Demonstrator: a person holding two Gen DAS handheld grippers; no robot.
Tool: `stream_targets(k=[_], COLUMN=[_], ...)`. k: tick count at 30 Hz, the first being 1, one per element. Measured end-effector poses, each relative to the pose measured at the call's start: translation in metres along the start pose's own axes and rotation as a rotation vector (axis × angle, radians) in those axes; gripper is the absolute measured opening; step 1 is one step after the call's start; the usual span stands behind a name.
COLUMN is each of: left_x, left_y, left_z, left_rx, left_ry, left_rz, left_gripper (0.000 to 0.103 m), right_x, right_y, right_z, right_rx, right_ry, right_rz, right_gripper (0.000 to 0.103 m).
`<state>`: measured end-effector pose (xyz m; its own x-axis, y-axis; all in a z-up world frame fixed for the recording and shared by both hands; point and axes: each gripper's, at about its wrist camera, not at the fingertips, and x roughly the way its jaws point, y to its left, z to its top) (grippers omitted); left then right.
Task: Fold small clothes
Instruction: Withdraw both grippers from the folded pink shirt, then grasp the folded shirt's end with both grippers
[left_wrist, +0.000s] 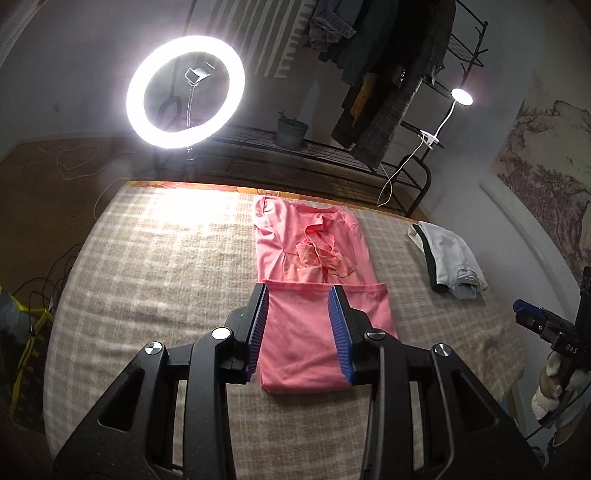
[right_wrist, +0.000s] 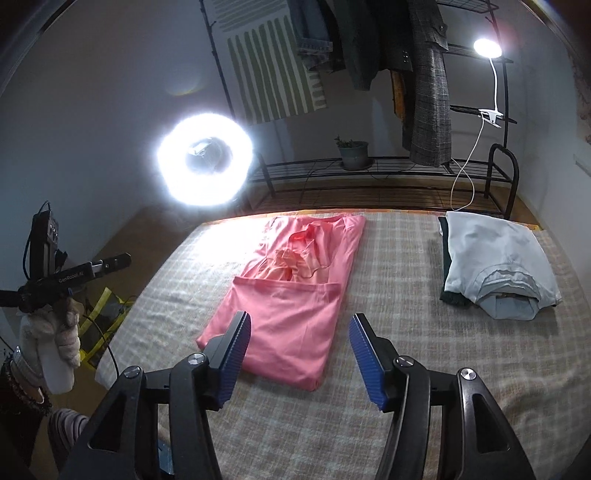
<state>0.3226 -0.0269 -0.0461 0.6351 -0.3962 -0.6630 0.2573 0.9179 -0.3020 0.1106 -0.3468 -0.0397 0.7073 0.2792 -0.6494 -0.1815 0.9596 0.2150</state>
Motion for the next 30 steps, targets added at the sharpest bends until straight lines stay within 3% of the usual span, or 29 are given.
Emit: stream_targets(k=[8, 24, 30], left_x=[0.065, 0.293, 0.355], left_y=[0.024, 0.073, 0.088], left_z=[0.043, 0.11, 0.133], left_rx=[0.005, 0.02, -0.001], left_ry=[0.052, 0.201, 0.231], left_rz=[-0.003, -0.02, -0.033], left_gripper=[0.034, 0.034, 0.034], right_x=[0.05, 0.258, 0.327], right_y=[-0.03, -0.124, -0.151], right_z=[0.03, 0.096, 0.103], right_rx=[0.063, 0.136, 0.188], right_ry=[0.018, 0.126, 0.156], right_rz=[0.062, 0.101, 0.106], right_gripper=[0.058, 0.058, 0.058])
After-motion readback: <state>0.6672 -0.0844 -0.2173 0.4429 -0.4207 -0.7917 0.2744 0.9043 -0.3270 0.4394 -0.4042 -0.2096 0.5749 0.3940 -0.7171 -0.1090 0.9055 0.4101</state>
